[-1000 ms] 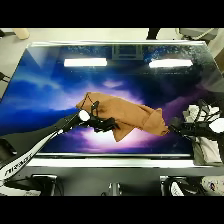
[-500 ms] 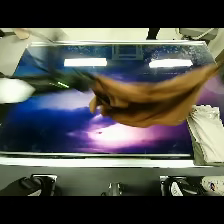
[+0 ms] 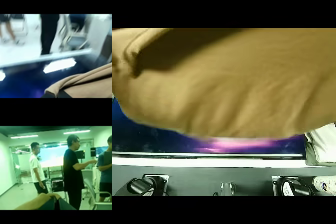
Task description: Fold the shirts.
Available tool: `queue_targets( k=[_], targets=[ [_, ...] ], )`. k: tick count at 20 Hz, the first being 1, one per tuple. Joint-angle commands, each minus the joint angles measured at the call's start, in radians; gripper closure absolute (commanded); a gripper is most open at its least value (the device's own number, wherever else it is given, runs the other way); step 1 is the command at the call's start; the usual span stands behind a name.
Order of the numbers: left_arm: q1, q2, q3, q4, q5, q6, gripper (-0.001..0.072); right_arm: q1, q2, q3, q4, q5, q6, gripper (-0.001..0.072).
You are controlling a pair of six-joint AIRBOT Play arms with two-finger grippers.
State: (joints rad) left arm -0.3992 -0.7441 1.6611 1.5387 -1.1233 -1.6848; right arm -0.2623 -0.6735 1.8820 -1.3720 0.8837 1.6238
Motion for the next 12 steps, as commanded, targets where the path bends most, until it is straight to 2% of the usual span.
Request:
queue_targets(
  k=[1, 3, 7, 9, 12],
  targets=[
    [0.008, -0.042, -0.064, 0.173, -0.122, -0.026, 0.0681, -0.001, -0.079, 0.020, -0.014, 0.024, 0.006, 0.0697],
    [0.038, -0.098, -0.134, 0.254, -0.170, -0.029, 0.0681, -0.001, -0.181, 0.020, 0.024, 0.089, 0.002, 0.0697],
    [0.198, -0.248, -0.302, 0.253, -0.173, -0.029, 0.0681, 0.000, -0.517, 0.020, 0.247, 0.330, 0.001, 0.0698],
    [0.293, -0.350, -0.319, 0.233, -0.146, -0.029, 0.0681, 0.051, -0.694, 0.020, 0.281, 0.343, 0.003, 0.0698],
    [0.397, -0.504, -0.319, 0.043, -0.079, -0.017, 0.0681, 0.201, -0.947, 0.020, 0.269, 0.270, 0.004, 0.0697]
  ],
)
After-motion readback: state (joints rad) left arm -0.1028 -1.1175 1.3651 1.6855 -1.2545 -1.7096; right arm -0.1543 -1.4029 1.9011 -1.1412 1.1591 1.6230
